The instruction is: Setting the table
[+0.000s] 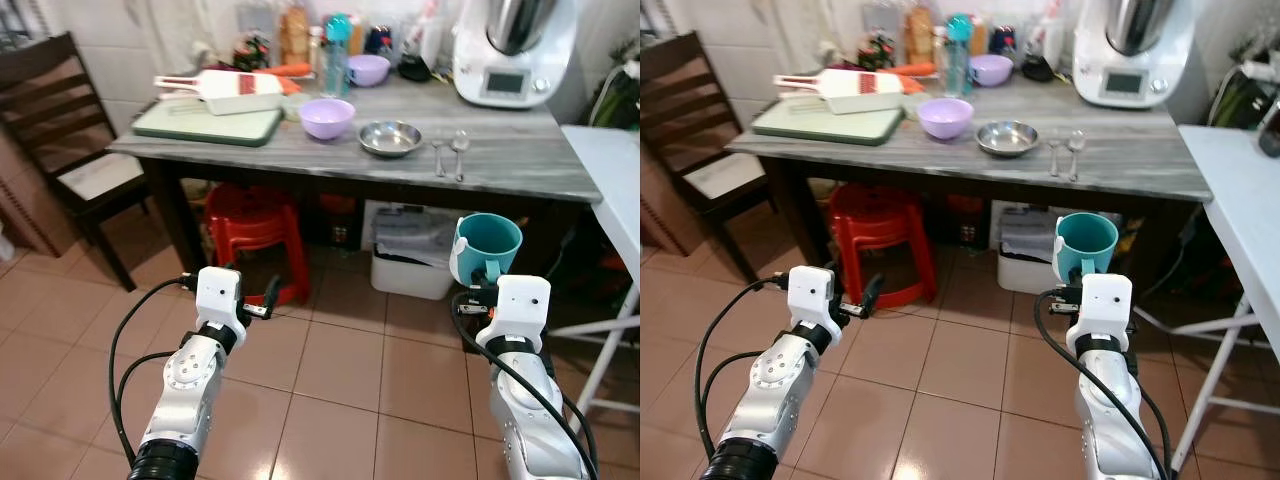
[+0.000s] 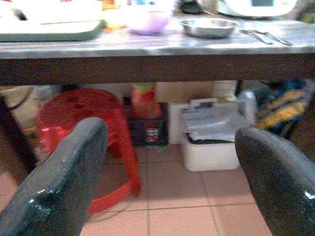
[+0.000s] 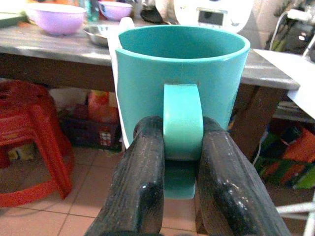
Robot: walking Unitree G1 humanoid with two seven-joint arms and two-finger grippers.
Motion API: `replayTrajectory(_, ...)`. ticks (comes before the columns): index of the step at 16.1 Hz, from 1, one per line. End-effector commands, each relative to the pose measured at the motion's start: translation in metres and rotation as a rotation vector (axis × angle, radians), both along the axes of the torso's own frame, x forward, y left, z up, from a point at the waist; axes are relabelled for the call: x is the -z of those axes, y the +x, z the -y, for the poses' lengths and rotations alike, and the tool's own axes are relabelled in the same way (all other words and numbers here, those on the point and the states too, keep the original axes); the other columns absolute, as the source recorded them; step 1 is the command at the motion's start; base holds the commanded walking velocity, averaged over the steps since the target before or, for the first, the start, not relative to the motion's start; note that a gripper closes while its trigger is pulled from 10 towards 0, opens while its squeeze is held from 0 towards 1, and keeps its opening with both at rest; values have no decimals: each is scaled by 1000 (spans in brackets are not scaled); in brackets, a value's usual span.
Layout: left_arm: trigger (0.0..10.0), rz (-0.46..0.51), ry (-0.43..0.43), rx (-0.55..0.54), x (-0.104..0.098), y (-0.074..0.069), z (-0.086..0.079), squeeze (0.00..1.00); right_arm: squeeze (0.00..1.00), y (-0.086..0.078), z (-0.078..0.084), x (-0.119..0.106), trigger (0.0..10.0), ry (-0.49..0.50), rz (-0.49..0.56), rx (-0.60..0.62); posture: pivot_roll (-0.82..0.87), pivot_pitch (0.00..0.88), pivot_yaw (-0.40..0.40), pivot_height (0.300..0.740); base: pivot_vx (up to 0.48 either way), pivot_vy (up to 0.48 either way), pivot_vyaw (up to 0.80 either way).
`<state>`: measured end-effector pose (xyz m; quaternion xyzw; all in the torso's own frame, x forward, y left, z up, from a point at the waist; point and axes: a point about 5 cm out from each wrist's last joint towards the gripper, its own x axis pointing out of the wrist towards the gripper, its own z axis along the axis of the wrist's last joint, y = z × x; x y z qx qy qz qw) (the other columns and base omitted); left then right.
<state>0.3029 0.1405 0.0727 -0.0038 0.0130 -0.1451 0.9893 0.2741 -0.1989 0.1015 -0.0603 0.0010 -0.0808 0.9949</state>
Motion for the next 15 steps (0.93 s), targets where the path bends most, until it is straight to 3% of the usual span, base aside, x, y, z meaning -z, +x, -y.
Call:
replayTrajectory(1, 10000, 16, 6, 11, -5, 4, -1, 0, 0, 1, -2, -8, 10000, -1, 37, -14, -85, 0, 27, 740, 480, 0, 0)
replayTrajectory(11, 10000, 44, -20, 10, -12, 4, 3, 0, 0, 2, 0, -15, 10000, -21, 64, 13, -83, 0, 27, 740, 480, 0, 0)
replayTrajectory(15, 10000, 67, -14, -2, -16, 0, -4, 0, 0, -4, 2, -21, 10000, -46, 87, 13, -83, 0, 27, 740, 480, 0, 0)
